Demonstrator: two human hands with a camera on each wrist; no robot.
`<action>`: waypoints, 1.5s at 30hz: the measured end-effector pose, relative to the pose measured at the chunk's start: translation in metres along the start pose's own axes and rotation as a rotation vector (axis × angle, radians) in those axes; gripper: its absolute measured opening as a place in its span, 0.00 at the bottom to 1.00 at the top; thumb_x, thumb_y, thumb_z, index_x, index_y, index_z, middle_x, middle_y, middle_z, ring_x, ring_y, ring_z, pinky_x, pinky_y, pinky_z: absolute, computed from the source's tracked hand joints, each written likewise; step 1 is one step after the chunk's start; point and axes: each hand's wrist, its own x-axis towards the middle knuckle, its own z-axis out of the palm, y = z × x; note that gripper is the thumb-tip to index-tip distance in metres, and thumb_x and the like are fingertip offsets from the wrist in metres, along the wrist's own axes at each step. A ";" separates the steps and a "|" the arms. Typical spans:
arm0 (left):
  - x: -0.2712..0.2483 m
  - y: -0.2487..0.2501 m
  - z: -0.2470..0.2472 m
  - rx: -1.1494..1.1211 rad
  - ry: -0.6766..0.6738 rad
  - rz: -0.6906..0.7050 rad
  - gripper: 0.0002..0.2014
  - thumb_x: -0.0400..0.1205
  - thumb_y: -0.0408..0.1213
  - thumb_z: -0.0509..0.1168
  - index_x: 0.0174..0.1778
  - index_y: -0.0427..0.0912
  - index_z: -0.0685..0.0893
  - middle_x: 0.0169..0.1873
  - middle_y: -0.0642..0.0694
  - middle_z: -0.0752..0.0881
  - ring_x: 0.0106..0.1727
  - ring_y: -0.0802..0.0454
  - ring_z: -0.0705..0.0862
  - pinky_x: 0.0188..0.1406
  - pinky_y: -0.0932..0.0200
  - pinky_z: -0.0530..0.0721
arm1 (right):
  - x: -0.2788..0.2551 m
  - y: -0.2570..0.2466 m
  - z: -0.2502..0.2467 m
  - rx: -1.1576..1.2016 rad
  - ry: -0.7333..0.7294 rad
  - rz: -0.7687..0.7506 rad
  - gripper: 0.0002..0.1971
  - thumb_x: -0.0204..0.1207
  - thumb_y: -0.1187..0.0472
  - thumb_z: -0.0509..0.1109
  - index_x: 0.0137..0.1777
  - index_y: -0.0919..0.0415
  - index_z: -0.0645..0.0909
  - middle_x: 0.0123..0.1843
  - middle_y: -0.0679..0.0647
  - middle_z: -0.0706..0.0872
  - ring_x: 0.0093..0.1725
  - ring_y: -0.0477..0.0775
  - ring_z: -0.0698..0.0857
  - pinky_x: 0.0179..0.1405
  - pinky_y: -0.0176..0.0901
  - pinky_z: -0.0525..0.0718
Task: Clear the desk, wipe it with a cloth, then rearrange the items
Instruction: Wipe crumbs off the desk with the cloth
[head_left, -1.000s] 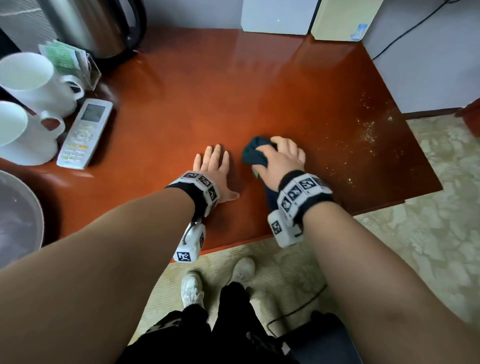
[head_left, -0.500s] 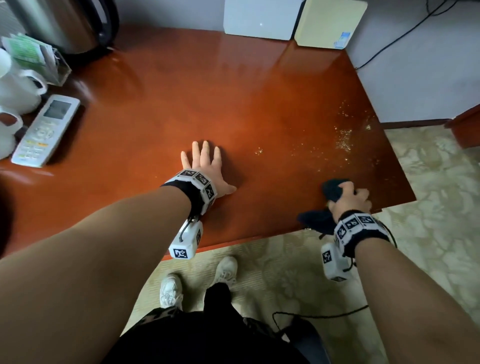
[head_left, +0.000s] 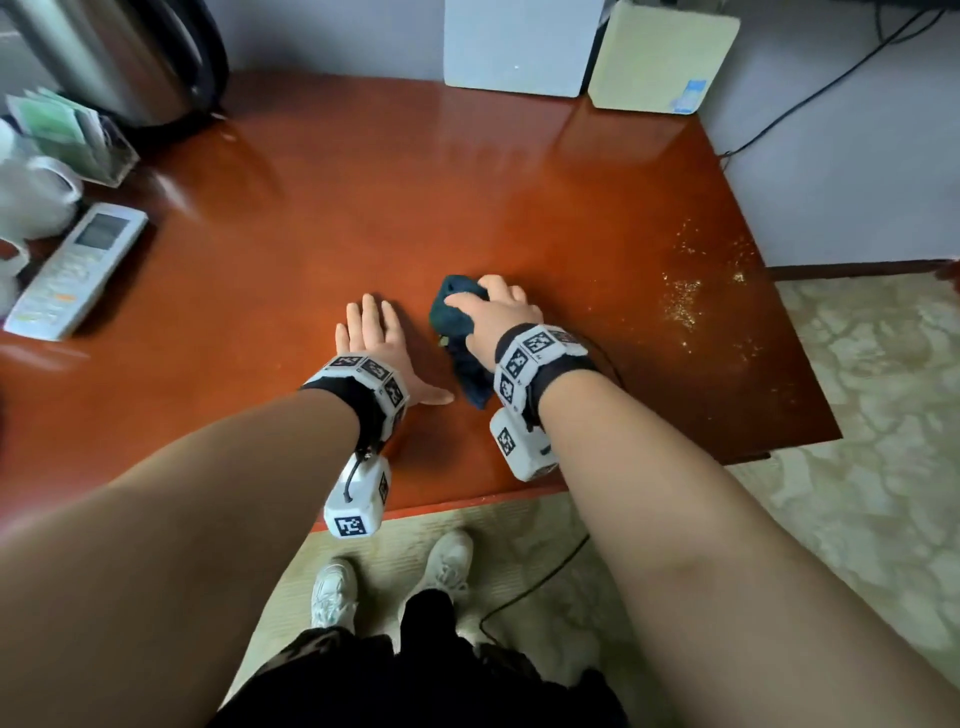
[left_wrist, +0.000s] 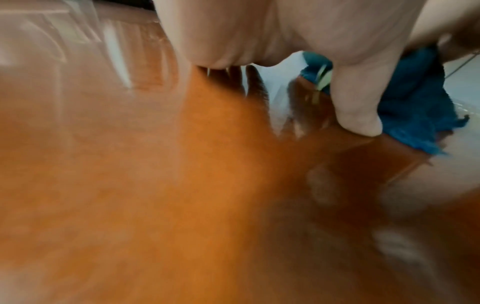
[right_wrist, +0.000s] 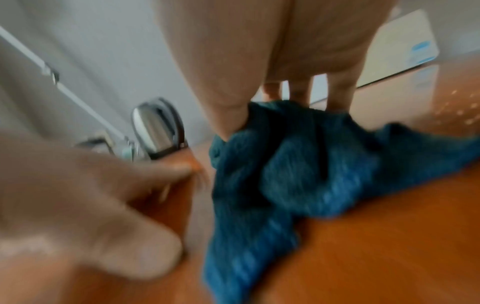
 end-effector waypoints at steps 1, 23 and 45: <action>0.000 0.000 0.000 -0.004 -0.003 -0.016 0.67 0.65 0.66 0.72 0.81 0.37 0.32 0.81 0.39 0.31 0.82 0.42 0.31 0.82 0.47 0.35 | 0.002 0.003 0.007 -0.066 -0.005 -0.008 0.31 0.76 0.70 0.56 0.77 0.42 0.63 0.80 0.55 0.56 0.74 0.65 0.62 0.73 0.53 0.65; 0.004 0.047 -0.010 -0.037 0.067 0.043 0.46 0.78 0.56 0.65 0.84 0.47 0.45 0.83 0.44 0.43 0.84 0.45 0.42 0.82 0.48 0.48 | -0.069 0.121 -0.067 0.538 0.416 0.193 0.19 0.73 0.75 0.63 0.62 0.59 0.75 0.67 0.61 0.72 0.58 0.51 0.72 0.51 0.30 0.67; -0.003 -0.062 0.003 0.039 0.088 0.001 0.39 0.83 0.60 0.50 0.83 0.50 0.38 0.82 0.44 0.33 0.83 0.42 0.33 0.83 0.47 0.36 | -0.041 -0.018 0.040 -0.166 -0.106 -0.385 0.34 0.82 0.59 0.60 0.84 0.55 0.47 0.85 0.51 0.50 0.84 0.52 0.50 0.80 0.45 0.50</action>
